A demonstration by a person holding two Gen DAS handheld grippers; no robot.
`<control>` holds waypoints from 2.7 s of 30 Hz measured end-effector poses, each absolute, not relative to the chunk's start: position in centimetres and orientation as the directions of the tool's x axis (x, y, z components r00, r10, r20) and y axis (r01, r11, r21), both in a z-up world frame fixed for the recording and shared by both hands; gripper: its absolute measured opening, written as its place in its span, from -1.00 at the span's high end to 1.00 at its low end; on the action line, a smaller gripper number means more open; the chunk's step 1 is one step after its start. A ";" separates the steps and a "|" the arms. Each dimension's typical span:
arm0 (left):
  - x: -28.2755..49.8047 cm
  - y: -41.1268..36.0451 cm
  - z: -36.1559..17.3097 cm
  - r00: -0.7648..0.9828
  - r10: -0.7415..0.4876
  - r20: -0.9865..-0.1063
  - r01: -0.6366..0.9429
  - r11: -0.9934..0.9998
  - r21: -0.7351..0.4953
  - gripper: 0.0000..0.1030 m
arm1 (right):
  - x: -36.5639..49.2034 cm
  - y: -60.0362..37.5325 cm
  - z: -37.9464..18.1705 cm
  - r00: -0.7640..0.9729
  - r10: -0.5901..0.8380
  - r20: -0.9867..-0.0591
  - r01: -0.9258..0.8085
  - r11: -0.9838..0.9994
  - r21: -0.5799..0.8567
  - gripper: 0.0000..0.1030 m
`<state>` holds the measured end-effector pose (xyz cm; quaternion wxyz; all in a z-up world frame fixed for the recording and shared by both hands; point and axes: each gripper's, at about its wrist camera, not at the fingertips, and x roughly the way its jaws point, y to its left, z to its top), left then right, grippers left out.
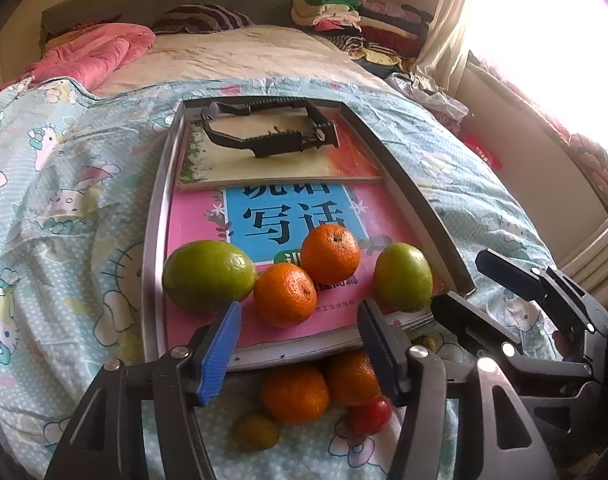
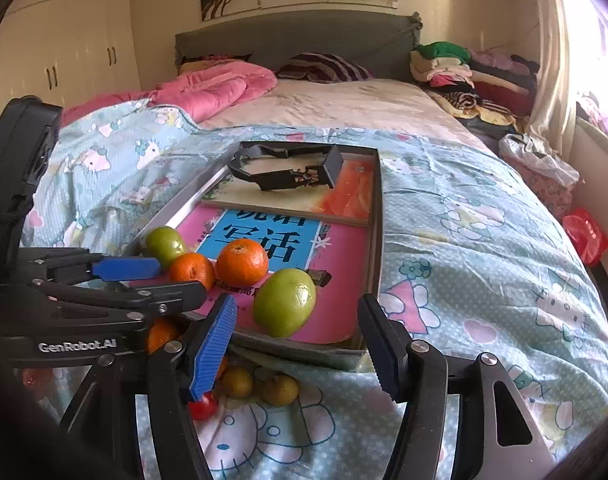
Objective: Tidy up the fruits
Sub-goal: 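Withdraw both tools from the tray toward the remaining fruit, then grasp a small brown fruit with the left tool while the right tool grasps the red tomato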
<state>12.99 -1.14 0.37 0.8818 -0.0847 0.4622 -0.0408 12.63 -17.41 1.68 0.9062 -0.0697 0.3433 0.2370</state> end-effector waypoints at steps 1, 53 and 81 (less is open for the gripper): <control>12.8 -1.1 0.5 0.573 -0.152 -0.805 -0.007 0.982 -0.190 -0.20 | 12.6 -17.5 1.8 0.652 0.385 -0.653 -0.477 0.878 0.042 -0.29; 6.6 1.6 -0.5 0.553 -0.122 -0.825 0.011 0.990 -0.139 -0.45 | 6.6 -15.3 -1.3 0.544 0.430 -0.721 -0.554 0.829 0.077 -0.43; 7.4 1.1 -3.4 0.533 -0.164 -0.830 0.059 0.986 -0.157 0.42 | 6.8 -12.8 -4.3 0.488 0.471 -0.735 -0.620 0.780 0.088 0.40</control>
